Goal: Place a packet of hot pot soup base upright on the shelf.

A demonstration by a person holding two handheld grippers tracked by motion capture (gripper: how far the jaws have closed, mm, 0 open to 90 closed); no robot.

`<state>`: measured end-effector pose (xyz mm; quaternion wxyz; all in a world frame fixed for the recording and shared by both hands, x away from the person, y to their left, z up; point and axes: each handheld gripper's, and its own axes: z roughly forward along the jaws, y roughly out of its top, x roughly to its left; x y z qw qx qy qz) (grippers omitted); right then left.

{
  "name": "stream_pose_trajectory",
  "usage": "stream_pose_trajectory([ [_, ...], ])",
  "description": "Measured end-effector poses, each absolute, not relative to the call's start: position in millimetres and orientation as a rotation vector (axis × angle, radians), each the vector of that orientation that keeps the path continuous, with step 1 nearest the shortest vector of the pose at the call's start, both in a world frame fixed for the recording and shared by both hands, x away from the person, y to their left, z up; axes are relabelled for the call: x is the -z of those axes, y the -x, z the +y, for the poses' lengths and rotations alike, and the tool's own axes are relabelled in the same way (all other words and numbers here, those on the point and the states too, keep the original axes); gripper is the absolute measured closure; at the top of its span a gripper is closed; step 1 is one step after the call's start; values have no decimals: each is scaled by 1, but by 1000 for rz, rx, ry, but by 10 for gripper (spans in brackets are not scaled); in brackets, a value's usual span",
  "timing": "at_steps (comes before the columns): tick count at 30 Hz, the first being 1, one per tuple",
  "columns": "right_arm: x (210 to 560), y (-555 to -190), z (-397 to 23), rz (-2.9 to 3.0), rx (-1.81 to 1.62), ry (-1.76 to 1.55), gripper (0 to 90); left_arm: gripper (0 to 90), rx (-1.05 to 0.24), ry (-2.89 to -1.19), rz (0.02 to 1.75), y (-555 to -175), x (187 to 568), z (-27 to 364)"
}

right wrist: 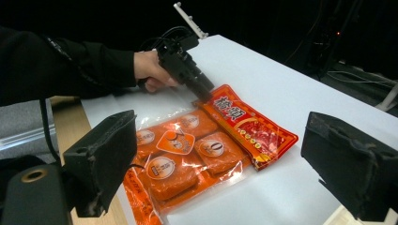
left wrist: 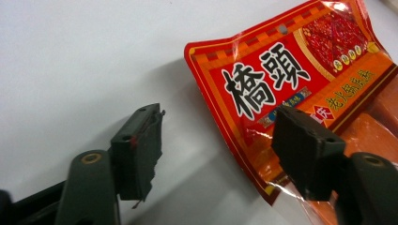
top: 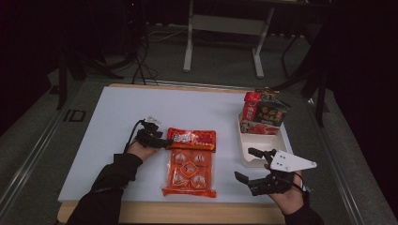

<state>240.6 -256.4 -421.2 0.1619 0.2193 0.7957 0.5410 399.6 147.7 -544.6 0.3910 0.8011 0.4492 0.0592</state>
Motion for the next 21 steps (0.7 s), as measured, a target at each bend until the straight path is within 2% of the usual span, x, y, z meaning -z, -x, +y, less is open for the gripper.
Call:
stream_pose_trajectory([
  [3, 422, -240, -255, 2278, -1539, -621, 108, 381, -142, -2047, 1124, -401, 545, 146],
  [10, 422, -241, -256, 2280, -1544, -628, 119, 530, -56, -2052, 1073, -403, 545, 137],
  [19, 423, -242, -256, 2286, -1542, -637, 119, 668, -41, -2073, 1051, -400, 543, 126],
  [21, 424, -243, -256, 2287, -1543, -638, 119, 730, -46, -2078, 1050, -398, 542, 124],
])
